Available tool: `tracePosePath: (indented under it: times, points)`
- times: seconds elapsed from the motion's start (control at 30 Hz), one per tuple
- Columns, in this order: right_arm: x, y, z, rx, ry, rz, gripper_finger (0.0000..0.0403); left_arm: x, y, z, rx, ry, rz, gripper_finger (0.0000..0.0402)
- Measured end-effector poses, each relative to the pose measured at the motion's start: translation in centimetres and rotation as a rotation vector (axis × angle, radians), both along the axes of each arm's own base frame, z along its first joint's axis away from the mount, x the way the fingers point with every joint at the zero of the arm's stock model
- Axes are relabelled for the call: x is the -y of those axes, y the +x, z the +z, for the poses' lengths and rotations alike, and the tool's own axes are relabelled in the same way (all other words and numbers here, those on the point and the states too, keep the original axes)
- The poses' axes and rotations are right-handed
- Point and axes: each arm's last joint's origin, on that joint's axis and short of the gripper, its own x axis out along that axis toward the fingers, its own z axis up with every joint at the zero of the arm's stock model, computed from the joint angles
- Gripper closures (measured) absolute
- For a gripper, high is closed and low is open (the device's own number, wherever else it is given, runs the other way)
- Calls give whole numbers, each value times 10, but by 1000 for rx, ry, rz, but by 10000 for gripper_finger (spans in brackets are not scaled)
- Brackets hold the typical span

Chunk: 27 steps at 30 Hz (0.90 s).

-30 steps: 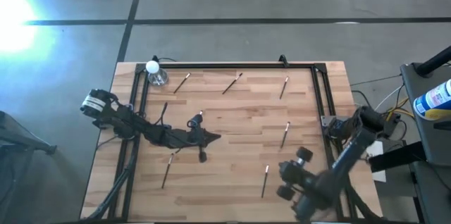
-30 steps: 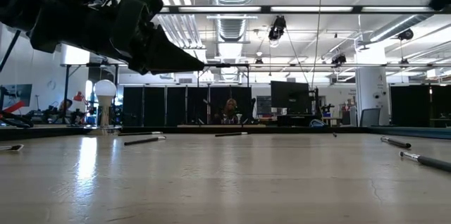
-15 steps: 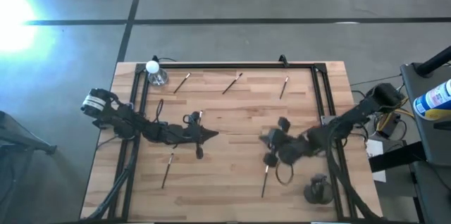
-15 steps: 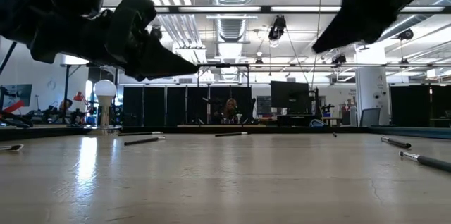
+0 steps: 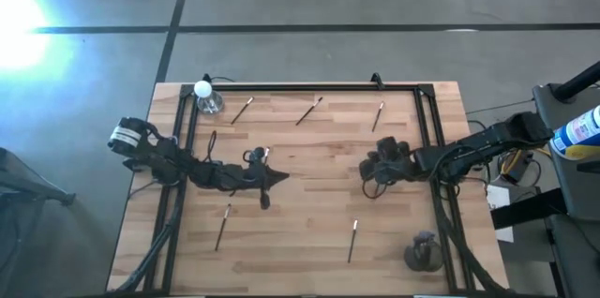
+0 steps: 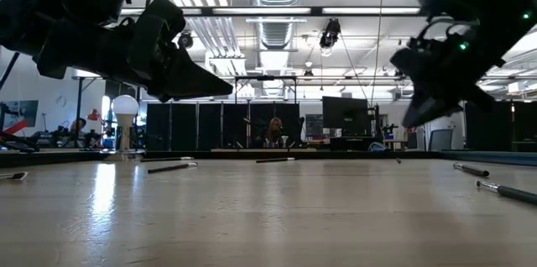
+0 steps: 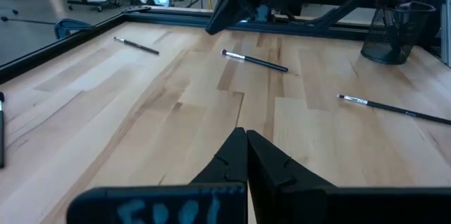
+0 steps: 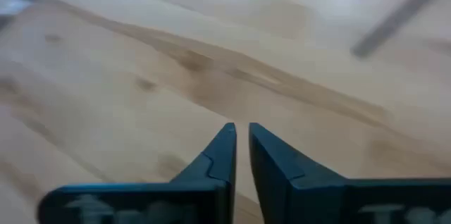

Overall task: Pick & Place Makeup Brushes
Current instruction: Put the black eyeshadow brush into the makeup holder

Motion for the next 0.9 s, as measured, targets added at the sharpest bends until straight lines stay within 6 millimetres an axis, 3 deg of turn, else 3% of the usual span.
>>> tracePosePath:
  times: [0.23,0.4,0.67,0.9]
  points:
    - [-1,-12,-1,-140,149,-125,289,0,0,0,0,-11,3,402]
    - [0,-15,-9,-160,239,-214,265,0,0,0,0,-13,3,402]
    - [9,-13,-28,-204,253,-303,277,0,0,-1,-2,-14,4,402]
    - [14,0,-38,-206,219,-250,323,0,0,-1,-1,-22,5,402]
